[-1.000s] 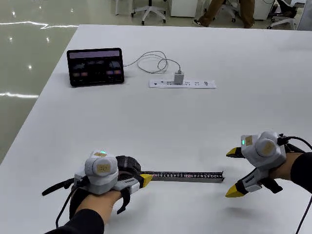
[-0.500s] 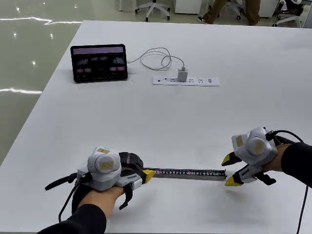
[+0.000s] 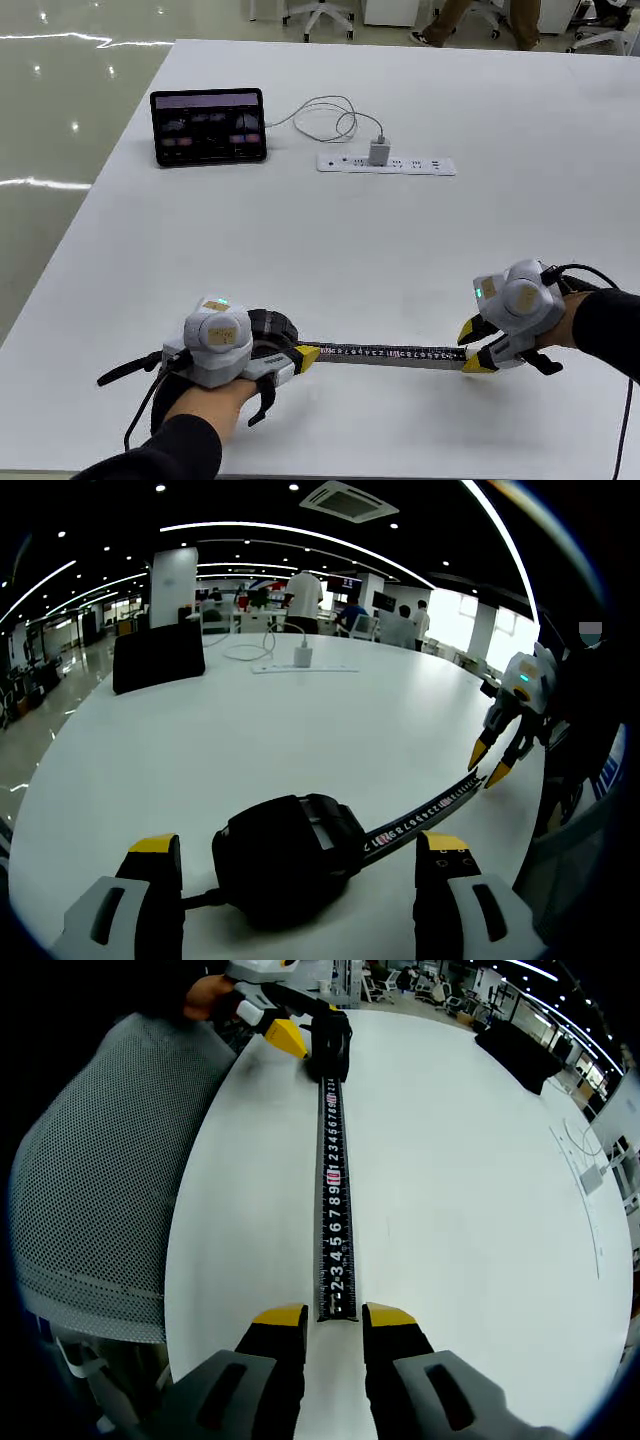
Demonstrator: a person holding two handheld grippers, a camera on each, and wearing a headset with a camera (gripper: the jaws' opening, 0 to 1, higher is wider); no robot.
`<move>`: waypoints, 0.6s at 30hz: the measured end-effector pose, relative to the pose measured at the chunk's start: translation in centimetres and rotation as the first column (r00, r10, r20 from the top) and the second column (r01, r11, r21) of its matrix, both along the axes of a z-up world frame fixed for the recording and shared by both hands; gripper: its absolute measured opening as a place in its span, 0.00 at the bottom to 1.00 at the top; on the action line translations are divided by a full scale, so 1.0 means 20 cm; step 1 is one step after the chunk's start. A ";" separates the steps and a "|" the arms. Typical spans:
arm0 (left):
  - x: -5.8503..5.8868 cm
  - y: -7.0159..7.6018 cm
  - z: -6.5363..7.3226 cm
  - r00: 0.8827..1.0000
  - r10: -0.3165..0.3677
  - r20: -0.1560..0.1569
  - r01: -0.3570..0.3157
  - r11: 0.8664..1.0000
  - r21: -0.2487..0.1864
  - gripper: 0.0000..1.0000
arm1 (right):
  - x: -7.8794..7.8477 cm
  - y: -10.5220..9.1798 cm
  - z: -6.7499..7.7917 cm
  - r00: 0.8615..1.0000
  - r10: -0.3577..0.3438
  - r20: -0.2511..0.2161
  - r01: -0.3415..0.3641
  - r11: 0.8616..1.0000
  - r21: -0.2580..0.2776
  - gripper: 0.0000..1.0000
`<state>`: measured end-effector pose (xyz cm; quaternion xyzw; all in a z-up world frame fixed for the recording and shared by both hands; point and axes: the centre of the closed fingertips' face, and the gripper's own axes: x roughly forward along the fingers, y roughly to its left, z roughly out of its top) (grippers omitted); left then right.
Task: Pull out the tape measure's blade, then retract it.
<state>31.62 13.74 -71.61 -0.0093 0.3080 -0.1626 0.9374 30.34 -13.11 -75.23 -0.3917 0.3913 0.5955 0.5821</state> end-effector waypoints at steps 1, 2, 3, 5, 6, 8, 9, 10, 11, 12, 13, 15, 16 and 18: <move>0.00 0.00 0.00 1.000 -0.001 0.004 0.001 1.000 0.004 0.92 | 0.00 0.00 -0.01 1.000 -0.001 -0.003 0.001 1.000 -0.003 0.17; 0.00 0.00 0.00 1.000 0.000 0.007 0.000 1.000 0.007 0.92 | 0.00 0.00 -0.01 1.000 0.001 -0.004 -0.001 1.000 -0.005 0.16; 0.00 0.00 0.00 1.000 0.000 0.008 0.000 1.000 0.005 0.92 | 0.00 0.00 -0.01 1.000 0.003 -0.005 -0.003 1.000 -0.006 0.14; 0.00 0.00 0.00 1.000 0.000 0.006 0.000 1.000 0.004 0.92 | 0.01 0.00 -0.02 1.000 0.003 -0.003 -0.004 1.000 -0.008 0.13; 0.00 0.00 0.00 1.000 0.000 0.005 0.000 1.000 0.005 0.92 | 0.01 0.00 -0.02 1.000 0.003 -0.005 -0.003 1.000 -0.009 0.13; 0.00 0.00 0.00 1.000 0.002 0.006 -0.002 1.000 0.002 0.92 | 0.00 0.00 -0.02 1.000 0.003 -0.009 -0.003 1.000 -0.012 0.13; 0.01 0.00 0.00 1.000 0.004 0.006 -0.004 1.000 0.001 0.92 | 0.00 0.00 -0.03 1.000 0.005 -0.009 -0.005 1.000 -0.015 0.12; 0.01 0.01 0.00 1.000 0.006 0.006 -0.006 1.000 0.000 0.91 | 0.00 0.00 -0.03 1.000 0.006 -0.009 -0.007 1.000 -0.015 0.12; 0.01 0.01 0.01 1.000 0.011 0.012 -0.011 1.000 0.000 0.90 | 0.00 0.00 -0.03 1.000 0.007 -0.009 -0.007 1.000 -0.016 0.12; 0.01 0.01 0.01 1.000 0.012 0.015 -0.012 1.000 0.001 0.90 | 0.00 0.00 -0.04 1.000 0.008 -0.007 -0.008 1.000 -0.017 0.12; 0.02 0.01 0.01 1.000 0.017 0.016 -0.017 1.000 -0.007 0.90 | 0.00 0.00 -0.05 1.000 0.007 -0.003 -0.007 1.000 -0.022 0.12; 0.02 0.01 0.01 1.000 0.023 0.015 -0.023 1.000 -0.015 0.89 | 0.00 0.00 -0.05 1.000 0.020 0.005 -0.020 0.999 -0.031 0.12; 0.02 0.01 0.01 1.000 0.021 0.016 -0.020 1.000 -0.015 0.89 | 0.00 0.00 -0.05 1.000 0.005 -0.006 -0.005 0.999 -0.034 0.12; 0.02 0.00 0.02 1.000 0.013 0.020 -0.013 1.000 -0.014 0.88 | 0.01 0.00 -0.05 1.000 -0.001 -0.012 0.000 0.999 -0.032 0.11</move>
